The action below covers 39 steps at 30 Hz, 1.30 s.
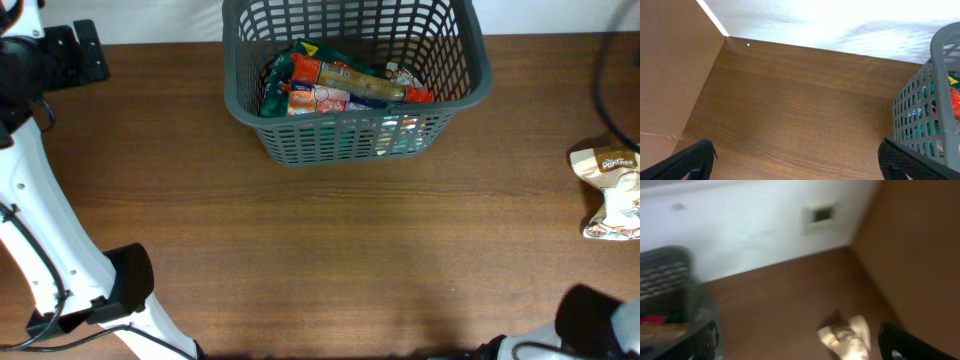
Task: Pack container
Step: 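Withdraw the right gripper from the basket toward the right side, then lower the right gripper onto the brown Pantree snack bag and grasp it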
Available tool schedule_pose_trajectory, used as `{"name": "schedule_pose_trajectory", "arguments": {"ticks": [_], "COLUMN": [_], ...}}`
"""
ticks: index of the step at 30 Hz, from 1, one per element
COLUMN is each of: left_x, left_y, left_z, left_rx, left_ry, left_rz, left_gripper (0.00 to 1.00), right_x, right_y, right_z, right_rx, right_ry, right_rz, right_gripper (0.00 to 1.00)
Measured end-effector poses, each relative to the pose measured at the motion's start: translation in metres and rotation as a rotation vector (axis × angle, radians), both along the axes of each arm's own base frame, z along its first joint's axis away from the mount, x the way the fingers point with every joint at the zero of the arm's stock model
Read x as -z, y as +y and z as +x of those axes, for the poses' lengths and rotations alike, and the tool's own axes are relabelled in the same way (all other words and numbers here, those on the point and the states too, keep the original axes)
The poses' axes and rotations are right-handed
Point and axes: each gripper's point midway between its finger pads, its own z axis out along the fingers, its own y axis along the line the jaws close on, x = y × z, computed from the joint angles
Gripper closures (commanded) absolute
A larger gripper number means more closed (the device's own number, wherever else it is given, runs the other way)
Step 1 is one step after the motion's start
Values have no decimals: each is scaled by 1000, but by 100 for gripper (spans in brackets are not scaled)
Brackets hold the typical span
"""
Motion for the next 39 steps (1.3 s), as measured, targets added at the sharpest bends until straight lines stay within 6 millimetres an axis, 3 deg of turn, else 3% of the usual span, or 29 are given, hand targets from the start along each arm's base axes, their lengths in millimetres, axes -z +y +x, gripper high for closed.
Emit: {"name": "schedule_pose_trajectory", "arguments": {"ticks": [3,5,8,9,10,11,14,17,22,29,39], "left_x": [0,0,0,0,0,0,0,0,0,0,0], "left_y": [0,0,0,0,0,0,0,0,0,0,0], "left_z": [0,0,0,0,0,0,0,0,0,0,0], "left_rx": [0,0,0,0,0,0,0,0,0,0,0], "left_ry": [0,0,0,0,0,0,0,0,0,0,0], "left_rz": [0,0,0,0,0,0,0,0,0,0,0], "left_gripper": [1,1,1,1,1,1,1,1,1,1,1], "right_x": [24,60,140,176,206,249,313,348,371,396,419], "right_y": [-46,-77,-108,-116,-120,-123,-123,-128,-132,-152,-145], "right_z": [-20,-21,-8,-3,0,3,4,3,8,-9,-23], "right_rx": [128,192,230,236,239,236,239,250,245,275,154], "right_ry": [27,82,203,260,311,386,515,623,719,850,955], "right_rz": [36,84,177,217,254,305,382,349,256,163,126], "right_gripper": [1,1,1,11,20,22,17,18,18,17,15]}}
